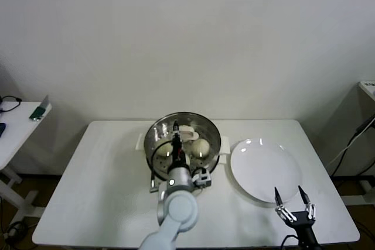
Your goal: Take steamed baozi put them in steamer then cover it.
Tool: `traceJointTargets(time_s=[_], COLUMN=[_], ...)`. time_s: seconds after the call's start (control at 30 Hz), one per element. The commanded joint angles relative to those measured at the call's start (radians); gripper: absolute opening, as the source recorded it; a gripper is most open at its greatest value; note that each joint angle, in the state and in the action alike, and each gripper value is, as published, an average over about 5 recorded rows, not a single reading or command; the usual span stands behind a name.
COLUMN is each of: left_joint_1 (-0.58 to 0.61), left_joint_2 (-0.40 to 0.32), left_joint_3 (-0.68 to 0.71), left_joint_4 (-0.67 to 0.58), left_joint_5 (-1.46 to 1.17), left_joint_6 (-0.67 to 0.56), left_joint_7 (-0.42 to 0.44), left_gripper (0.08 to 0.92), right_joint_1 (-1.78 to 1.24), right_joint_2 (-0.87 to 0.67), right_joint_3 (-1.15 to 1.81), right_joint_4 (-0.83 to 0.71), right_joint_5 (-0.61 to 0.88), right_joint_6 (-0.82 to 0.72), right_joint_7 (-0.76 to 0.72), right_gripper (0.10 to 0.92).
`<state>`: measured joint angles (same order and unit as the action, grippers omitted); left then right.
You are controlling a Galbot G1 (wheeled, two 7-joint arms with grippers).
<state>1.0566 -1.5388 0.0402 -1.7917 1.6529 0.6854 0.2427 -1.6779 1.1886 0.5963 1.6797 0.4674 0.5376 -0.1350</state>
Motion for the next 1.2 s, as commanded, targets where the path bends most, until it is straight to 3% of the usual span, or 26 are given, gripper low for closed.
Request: traceJointTargets(time_s=[0.03,0.27,0.4,0.53,0.67,0.83,1.03,1.2], left_joint_1=[0.017,0.071,0.115,0.160,0.223,0.313,0.508,0.658], left_joint_2=[0.071,0.184,0.212,0.203,0.194,0.224,0.261,0.290], left_joint_3=[0.025,0.032,0.027,-0.018,-0.169,-0.481,-0.817,-0.867], left_joint_4=[-0.107,-0.287,-0.345,-0.356,-0.397,-0.434,-0.384,-0.281], left_joint_5=[-0.085,-0.290,-0.500,-0.719,-0.918,-1.235,-1.720,-1.936], left_joint_6=[0.005,0.011,-0.036,-0.164,-0.289,-0.440,-0.597,-0.762], left_joint_7=[0.010,-0.035,-0.142,-0.268,-0.362,-0.420,-0.359,-0.315], left_gripper=[0.363,0.553,0.692,0.795,0.820,0.823,0.823,0.823], right_joint_1=[0.005,-0.007,-0.003,0.002,0.003,0.012,0.027,0.037], right_joint_2=[-0.007,-0.041,-0.055,-0.050,-0.026,-0.004,0.001,0.002], right_joint_3=[-0.006,-0.025,-0.038,-0.043,-0.032,-0.022,-0.030,-0.036], right_joint_4=[-0.004,0.021,0.021,0.033,0.045,0.058,0.045,0.020], right_joint_5=[0.002,0.031,0.019,-0.001,-0.061,-0.086,-0.085,-0.073], right_joint_6=[-0.071,-0.149,-0.130,-0.117,-0.103,-0.074,-0.076,-0.067], right_joint_7=[0.001,0.053,0.066,0.082,0.071,0.077,0.080,0.091], right_gripper=[0.823,0.823,0.823,0.823,0.823,0.823,0.823,0.823])
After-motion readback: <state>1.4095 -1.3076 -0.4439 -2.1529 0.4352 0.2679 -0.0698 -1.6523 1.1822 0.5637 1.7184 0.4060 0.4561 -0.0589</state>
